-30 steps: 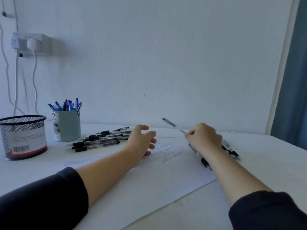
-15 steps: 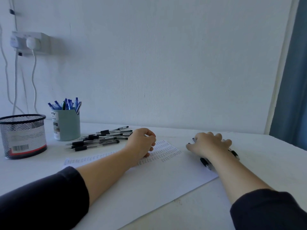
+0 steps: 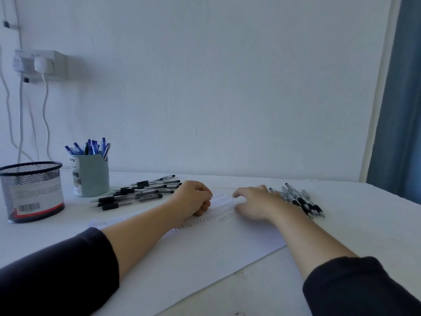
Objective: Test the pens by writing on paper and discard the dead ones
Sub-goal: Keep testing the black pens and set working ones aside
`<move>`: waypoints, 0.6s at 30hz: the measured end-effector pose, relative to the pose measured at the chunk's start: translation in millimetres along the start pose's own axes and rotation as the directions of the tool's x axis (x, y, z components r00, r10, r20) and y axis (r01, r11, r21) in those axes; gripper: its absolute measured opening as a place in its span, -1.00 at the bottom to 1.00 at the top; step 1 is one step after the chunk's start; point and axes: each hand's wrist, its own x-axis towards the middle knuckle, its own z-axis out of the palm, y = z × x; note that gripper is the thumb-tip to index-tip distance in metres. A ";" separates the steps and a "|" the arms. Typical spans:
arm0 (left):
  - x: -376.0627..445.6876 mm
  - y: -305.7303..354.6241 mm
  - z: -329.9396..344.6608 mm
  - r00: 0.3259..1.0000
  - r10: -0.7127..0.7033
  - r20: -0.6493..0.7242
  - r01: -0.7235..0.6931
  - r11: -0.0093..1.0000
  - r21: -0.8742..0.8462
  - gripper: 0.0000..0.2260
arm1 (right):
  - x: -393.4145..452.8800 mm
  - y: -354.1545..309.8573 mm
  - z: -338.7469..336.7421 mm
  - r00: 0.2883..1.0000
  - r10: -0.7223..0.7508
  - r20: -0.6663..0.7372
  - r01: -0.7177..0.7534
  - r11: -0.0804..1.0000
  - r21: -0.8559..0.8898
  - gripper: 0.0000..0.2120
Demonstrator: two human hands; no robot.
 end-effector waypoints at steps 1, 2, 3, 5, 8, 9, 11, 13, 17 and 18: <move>0.7 1.4 -2.3 1.000 -0.010 0.026 0.010 1.000 -0.001 -0.87 | 1.2 -5.5 2.2 0.998 -0.020 0.057 0.016 0.998 0.067 -0.52; 1.4 3.9 -6.3 0.998 -0.022 0.064 0.021 1.000 0.014 -0.89 | 2.4 -11.0 4.6 0.994 -0.027 0.110 0.014 0.993 0.118 -0.46; 2.7 7.4 -12.0 0.993 -0.040 0.108 0.035 0.998 0.048 -0.90 | 3.1 -16.5 6.6 0.988 -0.032 0.149 0.009 0.988 0.152 -0.39; 5.8 13.7 -29.2 0.975 -0.088 0.204 0.057 0.986 0.154 -0.91 | 5.5 -22.6 9.6 0.982 -0.038 0.187 0.004 0.984 0.178 -0.30; 14.8 19.5 -59.5 0.964 -0.108 0.242 0.044 0.966 0.254 -0.89 | 7.1 -25.5 13.1 0.977 -0.090 0.195 0.057 0.984 0.171 -0.34; 19.9 20.6 -69.8 0.979 -0.089 0.182 0.041 0.967 0.253 -0.88 | 7.4 -27.8 14.2 0.974 -0.122 0.191 0.086 0.979 0.187 -0.36; 30.0 20.1 -84.0 0.999 -0.002 -0.046 0.016 0.954 0.300 -0.84 | 8.4 -28.5 15.9 0.969 -0.158 0.192 0.112 0.967 0.229 -0.37; 37.3 10.8 -90.3 0.958 0.138 -0.250 -0.010 0.891 0.455 -0.78 | 9.5 -27.6 16.4 0.966 -0.176 0.189 0.117 0.951 0.286 -0.45; 38.1 -27.4 -87.8 0.959 0.208 -0.191 0.001 0.676 0.737 -0.75 | 10.5 -26.2 18.9 0.969 -0.167 0.182 0.100 0.939 0.329 -0.41; 36.9 -33.1 -85.9 0.973 0.195 -0.126 -0.008 0.569 0.822 -0.76 | 10.9 -26.2 19.8 0.971 -0.157 0.181 0.090 0.939 0.333 -0.37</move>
